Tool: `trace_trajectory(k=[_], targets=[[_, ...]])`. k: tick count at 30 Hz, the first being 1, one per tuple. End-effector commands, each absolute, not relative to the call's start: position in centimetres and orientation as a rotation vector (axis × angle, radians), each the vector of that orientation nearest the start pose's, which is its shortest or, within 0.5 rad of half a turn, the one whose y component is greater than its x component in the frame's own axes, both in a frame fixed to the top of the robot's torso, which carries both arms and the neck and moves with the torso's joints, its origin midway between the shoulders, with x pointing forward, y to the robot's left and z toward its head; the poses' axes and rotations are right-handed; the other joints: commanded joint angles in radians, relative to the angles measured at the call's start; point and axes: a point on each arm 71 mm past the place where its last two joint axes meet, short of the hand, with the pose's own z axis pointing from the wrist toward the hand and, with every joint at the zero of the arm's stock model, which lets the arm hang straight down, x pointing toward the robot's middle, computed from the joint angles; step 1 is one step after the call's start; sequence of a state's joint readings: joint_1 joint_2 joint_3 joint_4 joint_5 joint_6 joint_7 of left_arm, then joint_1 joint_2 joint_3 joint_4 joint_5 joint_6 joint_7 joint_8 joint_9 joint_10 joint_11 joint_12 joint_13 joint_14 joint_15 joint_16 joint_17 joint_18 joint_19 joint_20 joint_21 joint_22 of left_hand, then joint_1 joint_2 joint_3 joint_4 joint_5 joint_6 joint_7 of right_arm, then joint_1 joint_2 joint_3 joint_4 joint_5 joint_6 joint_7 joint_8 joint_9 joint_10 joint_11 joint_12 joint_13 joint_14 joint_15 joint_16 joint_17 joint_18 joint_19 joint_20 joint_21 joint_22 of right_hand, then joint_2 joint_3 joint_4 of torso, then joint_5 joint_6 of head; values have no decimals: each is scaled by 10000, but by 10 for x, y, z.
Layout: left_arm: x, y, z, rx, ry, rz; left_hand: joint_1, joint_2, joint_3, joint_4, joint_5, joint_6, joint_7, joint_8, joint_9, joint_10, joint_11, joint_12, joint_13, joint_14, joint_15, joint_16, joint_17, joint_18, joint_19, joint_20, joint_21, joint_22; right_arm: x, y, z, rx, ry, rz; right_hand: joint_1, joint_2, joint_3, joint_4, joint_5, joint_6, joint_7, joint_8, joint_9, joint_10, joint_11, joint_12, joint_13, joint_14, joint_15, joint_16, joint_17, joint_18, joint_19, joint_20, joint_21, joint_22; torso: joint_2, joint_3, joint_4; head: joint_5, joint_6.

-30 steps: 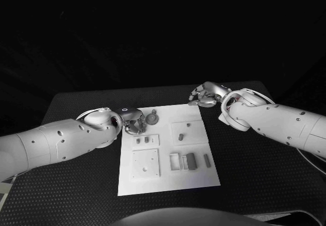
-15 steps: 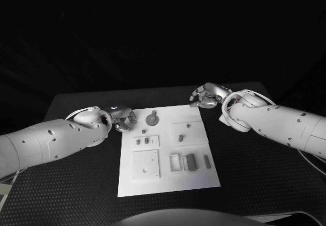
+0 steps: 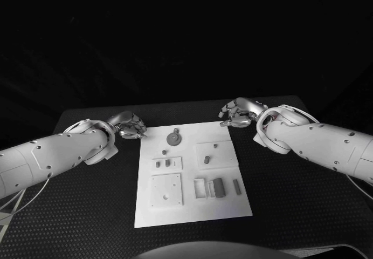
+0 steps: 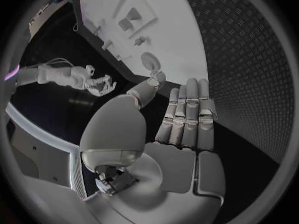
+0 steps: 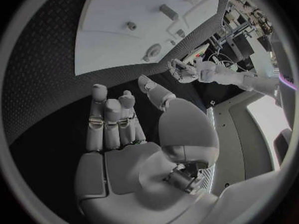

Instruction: Assemble the parts on the task board

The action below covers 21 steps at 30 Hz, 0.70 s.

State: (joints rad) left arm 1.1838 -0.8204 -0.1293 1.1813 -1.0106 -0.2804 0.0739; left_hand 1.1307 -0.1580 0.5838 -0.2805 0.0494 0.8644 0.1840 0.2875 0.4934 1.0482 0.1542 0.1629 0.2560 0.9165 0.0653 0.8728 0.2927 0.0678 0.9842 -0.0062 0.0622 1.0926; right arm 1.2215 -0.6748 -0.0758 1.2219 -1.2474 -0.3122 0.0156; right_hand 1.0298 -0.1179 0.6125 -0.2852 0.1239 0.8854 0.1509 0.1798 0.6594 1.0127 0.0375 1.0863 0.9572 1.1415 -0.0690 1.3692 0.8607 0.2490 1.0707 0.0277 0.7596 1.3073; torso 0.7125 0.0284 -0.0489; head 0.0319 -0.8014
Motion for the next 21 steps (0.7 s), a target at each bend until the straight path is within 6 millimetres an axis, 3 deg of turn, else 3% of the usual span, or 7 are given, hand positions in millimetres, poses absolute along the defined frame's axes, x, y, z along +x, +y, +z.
trace_trajectory(k=[1, 6, 9, 11, 15, 21], targets=[[521, 303, -237, -5534, 17303, -8245, -176, 11, -224, -48, 5, -130, -3, 50, 21, -155, -11, 75, -31, -326, 195, -555, -142, -239, -492, 124, -34, -422, 533, -201, -205, -741, 17105, 7004, 185, 16, 79, -17, 20, -30, -4, -30, 27, -197, 11, -612, -464, -303, 4, -550, -266, 59, -376, 173, -366, -31, -2, 1, 2, 1, 34], [517, 305, -236, -6491, 17134, -8926, -172, 97, -359, -59, 11, -209, -3, 65, 38, -242, 6, 141, -70, -651, 462, -1174, -262, -365, -981, 238, -13, -946, 528, -202, -209, -1220, 17195, 6864, 405, -6, 219, 17, 30, -62, 60, -25, 60, -519, 91, -2048, -1538, -772, 102, -1768, -837, -13, -998, 459, -1104, -382, 0, -4, -2, 2, 63], [516, 303, -236, -6625, 17153, -9217, -170, 165, -453, -56, 8, -217, -15, 99, 55, -239, -7, 212, -104, -571, 474, -1414, -234, -365, -971, 249, 7, -1240, 526, -202, -213, -1604, 17232, 6719, 470, -39, 181, -27, 16, -163, 169, -87, -1, -507, 182, -3236, -2481, -648, 199, -2170, -988, 25, -1030, 579, -1342, -518, 4, -13, -6, -10, 75], [515, 301, -236, -6595, 17128, -9353, -195, 188, -510, -52, 8, -209, -20, 118, 63, -223, -16, 246, -119, -531, 477, -1501, -210, -368, -956, 252, 9, -1355, 524, -201, -216, -1859, 17260, 6598, 536, -71, 100, -15, 10, -152, 150, -90, -66, 66, 206, -4182, -3351, -507, 229, -2323, -953, 101, -927, 670, -1432, -552, -1, -15, -9, -15, 89], [514, 297, -235, -6601, 17125, -9672, -191, 238, -590, -53, 7, -214, -5, 136, 66, -229, -20, 290, -160, -439, 472, -1636, -142, -367, -903, 248, 17, -1556, 521, -200, -226, -2282, 17338, 6343, 651, -79, -27, -33, 16, -56, 81, -53, -105, 580, 105, -4017, -3287, -265, 96, -2221, -814, 128, -676, 627, -1353, -506, 0, -18, 1, -39, 111], [513, 294, -235, -6608, 17172, -9840, -166, 273, -656, -56, 8, -214, 4, 153, 65, -266, -9, 321, -211, -379, 470, -1774, -59, -375, -867, 245, 20, -1760, 516, -196, -234, -2688, 17371, 6162, 661, -110, -9, -22, 29, 36, 150, -18, -142, 175, 191, -4826, -3732, -119, 150, -2234, -734, 128, -533, 550, -1336, -474, 2, -4, 3, -29, 127]])
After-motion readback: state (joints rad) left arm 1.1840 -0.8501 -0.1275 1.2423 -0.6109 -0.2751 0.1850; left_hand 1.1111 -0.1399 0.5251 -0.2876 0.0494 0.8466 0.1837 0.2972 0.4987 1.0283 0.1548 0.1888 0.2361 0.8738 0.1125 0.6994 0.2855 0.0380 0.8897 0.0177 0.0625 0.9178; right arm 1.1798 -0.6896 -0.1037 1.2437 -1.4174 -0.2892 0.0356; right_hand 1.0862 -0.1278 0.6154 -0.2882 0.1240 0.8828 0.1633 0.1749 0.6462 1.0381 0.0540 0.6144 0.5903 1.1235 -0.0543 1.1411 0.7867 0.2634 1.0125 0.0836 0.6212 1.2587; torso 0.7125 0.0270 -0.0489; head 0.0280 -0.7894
